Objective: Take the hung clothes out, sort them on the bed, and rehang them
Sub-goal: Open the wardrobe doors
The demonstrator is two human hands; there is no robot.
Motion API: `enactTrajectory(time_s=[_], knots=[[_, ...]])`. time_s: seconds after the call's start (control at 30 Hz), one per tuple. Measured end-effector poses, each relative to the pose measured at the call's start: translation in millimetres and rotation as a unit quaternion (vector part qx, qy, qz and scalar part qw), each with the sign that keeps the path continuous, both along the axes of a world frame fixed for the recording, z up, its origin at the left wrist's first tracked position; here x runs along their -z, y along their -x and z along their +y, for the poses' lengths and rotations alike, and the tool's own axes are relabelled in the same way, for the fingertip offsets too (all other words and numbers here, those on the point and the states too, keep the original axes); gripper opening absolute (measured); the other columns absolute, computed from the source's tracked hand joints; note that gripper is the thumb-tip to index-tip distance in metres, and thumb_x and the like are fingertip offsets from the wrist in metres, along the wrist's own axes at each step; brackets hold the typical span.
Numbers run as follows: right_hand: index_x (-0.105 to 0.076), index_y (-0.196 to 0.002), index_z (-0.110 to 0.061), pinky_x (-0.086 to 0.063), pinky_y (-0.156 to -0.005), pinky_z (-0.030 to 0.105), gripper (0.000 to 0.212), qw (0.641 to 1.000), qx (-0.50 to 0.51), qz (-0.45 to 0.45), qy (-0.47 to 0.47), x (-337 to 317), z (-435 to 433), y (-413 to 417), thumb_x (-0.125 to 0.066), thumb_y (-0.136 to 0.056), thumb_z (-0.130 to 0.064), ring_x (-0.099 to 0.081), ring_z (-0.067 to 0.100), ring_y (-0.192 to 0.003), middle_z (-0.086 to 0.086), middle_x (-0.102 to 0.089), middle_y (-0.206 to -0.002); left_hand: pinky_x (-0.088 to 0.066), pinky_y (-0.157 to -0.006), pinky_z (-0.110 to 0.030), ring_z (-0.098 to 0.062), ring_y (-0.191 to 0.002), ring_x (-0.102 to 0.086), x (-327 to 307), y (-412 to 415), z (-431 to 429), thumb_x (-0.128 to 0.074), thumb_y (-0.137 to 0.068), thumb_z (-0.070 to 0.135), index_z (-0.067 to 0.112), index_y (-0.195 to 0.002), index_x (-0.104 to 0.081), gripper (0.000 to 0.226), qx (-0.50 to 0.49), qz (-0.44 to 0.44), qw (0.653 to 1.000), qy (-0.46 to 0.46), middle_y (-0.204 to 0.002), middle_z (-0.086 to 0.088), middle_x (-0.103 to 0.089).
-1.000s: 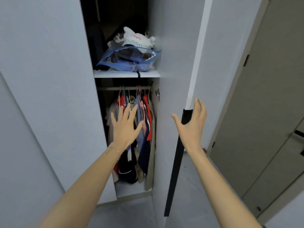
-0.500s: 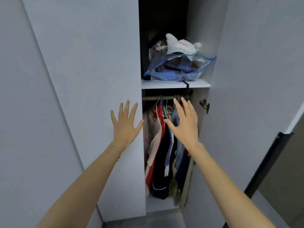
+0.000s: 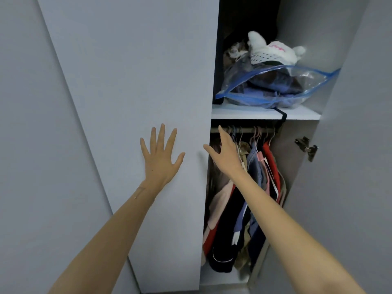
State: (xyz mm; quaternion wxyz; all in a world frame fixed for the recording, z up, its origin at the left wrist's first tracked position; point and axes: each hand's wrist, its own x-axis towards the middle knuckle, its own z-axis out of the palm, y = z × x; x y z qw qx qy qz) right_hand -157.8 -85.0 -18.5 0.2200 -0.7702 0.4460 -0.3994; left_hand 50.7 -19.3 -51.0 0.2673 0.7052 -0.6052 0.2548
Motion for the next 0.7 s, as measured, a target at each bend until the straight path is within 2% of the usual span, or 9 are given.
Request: enactTrajectory(time_s=[0.07,0.13,0.2,0.27,0.33,0.43,0.57,0.7], knots=[[-0.014,-0.157,-0.024,-0.019,-0.120,0.038,0.079,0.997,-0.038,-0.045,-0.047,-1,-15,-13,-0.054,-0.095,-0.051,-0.018,0.016,-0.148,-0.001,-0.020,-0.162,-0.003,-0.119,-0.062,-0.031,-0.153,-0.001,0,-3,-6,-0.027,-0.096,0.061,0.028,-0.158,-0.012,0.072,-0.008,0.013,1.000,0.007,-0.166,-0.007,-0.005],[-0.024,-0.154,-0.023,-0.030,-0.114,0.032,0.066,0.990,-0.066,-0.103,-0.076,0,-26,-25,-0.051,-0.098,-0.046,-0.033,0.011,-0.140,-0.003,-0.034,-0.156,-0.001,-0.119,-0.061,-0.029,-0.153,0.001,0,-5,-10,-0.029,-0.096,0.061,0.028,-0.158,-0.013,0.072,-0.015,0.036,0.999,0.015,-0.166,-0.007,-0.004],[-0.042,-0.145,-0.021,-0.040,-0.095,0.016,0.047,0.976,-0.081,-0.170,-0.113,0,-30,-32,-0.047,-0.102,-0.039,-0.050,0.003,-0.119,-0.008,-0.053,-0.136,0.000,-0.119,-0.060,-0.028,-0.153,0.002,1,-5,-12,-0.031,-0.096,0.060,0.028,-0.158,-0.014,0.071,-0.016,0.060,0.998,0.020,-0.166,-0.006,-0.003],[-0.056,-0.126,-0.019,-0.041,-0.078,0.013,0.031,0.966,-0.072,-0.215,-0.126,2,-35,-36,-0.043,-0.104,-0.036,-0.058,0.001,-0.100,-0.011,-0.063,-0.111,-0.001,-0.120,-0.060,-0.026,-0.153,0.004,3,-4,-12,-0.033,-0.096,0.059,0.029,-0.158,-0.013,0.071,-0.019,0.076,0.997,0.026,-0.166,-0.005,-0.002],[-0.062,-0.110,-0.014,-0.040,-0.073,0.016,0.028,0.964,-0.055,-0.235,-0.113,5,-39,-37,-0.041,-0.104,-0.032,-0.056,-0.005,-0.084,-0.011,-0.062,-0.093,0.000,-0.120,-0.059,-0.024,-0.153,0.005,5,0,-10,-0.035,-0.096,0.058,0.030,-0.158,-0.012,0.072,-0.017,0.097,0.995,0.034,-0.166,-0.004,-0.001],[-0.060,-0.087,-0.016,-0.039,-0.062,0.011,0.026,0.963,-0.048,-0.246,-0.096,5,-35,-36,-0.044,-0.104,-0.029,-0.051,-0.010,-0.065,-0.011,-0.057,-0.077,0.002,-0.121,-0.056,-0.021,-0.153,0.006,4,15,-2,-0.039,-0.096,0.057,0.031,-0.157,-0.013,0.072,0.000,0.143,0.989,0.046,-0.166,-0.002,0.001],[-0.053,-0.074,-0.020,-0.036,-0.058,0.014,0.032,0.960,-0.058,-0.264,-0.075,7,-4,-26,-0.047,-0.103,-0.033,-0.045,-0.003,-0.059,-0.010,-0.051,-0.067,0.001,-0.121,-0.053,-0.020,-0.153,0.003,-5,41,22,-0.037,-0.095,0.060,0.030,-0.157,-0.012,0.073,0.027,0.182,0.981,0.058,-0.166,-0.002,-0.001],[-0.050,-0.069,-0.020,-0.035,-0.055,0.010,0.034,0.954,-0.076,-0.281,-0.071,6,51,-13,-0.050,-0.102,-0.030,-0.043,-0.004,-0.055,-0.013,-0.047,-0.061,-0.003,-0.122,-0.051,-0.018,-0.153,0.000,-16,64,58,-0.036,-0.095,0.062,0.032,-0.157,-0.011,0.073,0.066,0.223,0.970,0.063,-0.166,0.001,-0.002]])
